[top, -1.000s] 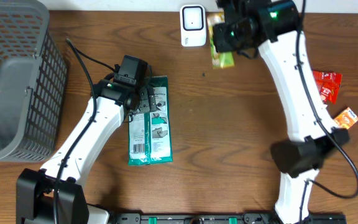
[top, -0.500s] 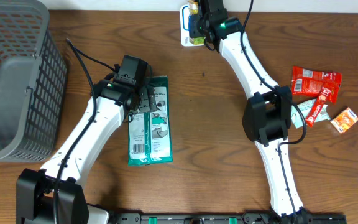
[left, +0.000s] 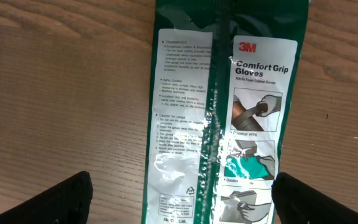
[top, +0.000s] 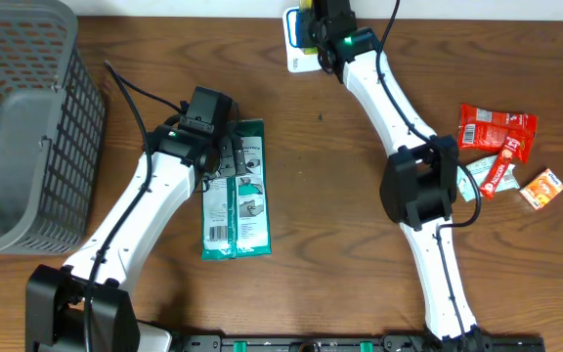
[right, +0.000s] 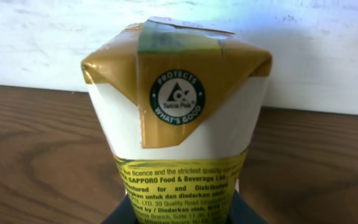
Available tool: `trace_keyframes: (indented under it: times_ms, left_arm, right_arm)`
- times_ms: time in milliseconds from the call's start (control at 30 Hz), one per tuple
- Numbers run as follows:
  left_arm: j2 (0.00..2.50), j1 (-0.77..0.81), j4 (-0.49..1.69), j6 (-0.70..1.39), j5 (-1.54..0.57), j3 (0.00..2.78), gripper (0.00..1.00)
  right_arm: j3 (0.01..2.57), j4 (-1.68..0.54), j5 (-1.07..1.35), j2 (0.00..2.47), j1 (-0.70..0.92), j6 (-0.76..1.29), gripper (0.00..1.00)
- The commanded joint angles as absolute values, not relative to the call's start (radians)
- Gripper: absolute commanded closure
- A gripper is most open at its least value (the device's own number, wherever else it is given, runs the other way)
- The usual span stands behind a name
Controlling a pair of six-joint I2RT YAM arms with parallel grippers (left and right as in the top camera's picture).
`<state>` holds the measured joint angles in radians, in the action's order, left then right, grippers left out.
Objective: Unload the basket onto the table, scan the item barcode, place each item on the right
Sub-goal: 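Raise the juice box to the white scanner window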
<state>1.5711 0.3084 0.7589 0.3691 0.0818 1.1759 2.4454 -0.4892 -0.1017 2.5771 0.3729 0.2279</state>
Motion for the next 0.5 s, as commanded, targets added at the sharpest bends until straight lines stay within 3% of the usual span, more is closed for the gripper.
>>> trace_keyframes:
  times_ms: [0,300,467]
  left_arm:
    - [1.575,0.304,0.762,0.371,0.091,1.182,0.07]
    - [1.575,0.304,0.762,0.371,0.091,1.182,0.07]
    - [1.575,0.304,0.762,0.371,0.091,1.182,0.07]
  right_arm:
    - [2.492,-0.472,-0.121,2.524,0.39,0.239,0.82]
    - [2.501,-0.476,-0.125,2.516,0.395,0.228,0.82]
    - [2.507,-0.6,-0.105,2.396,0.374,0.227,0.83]
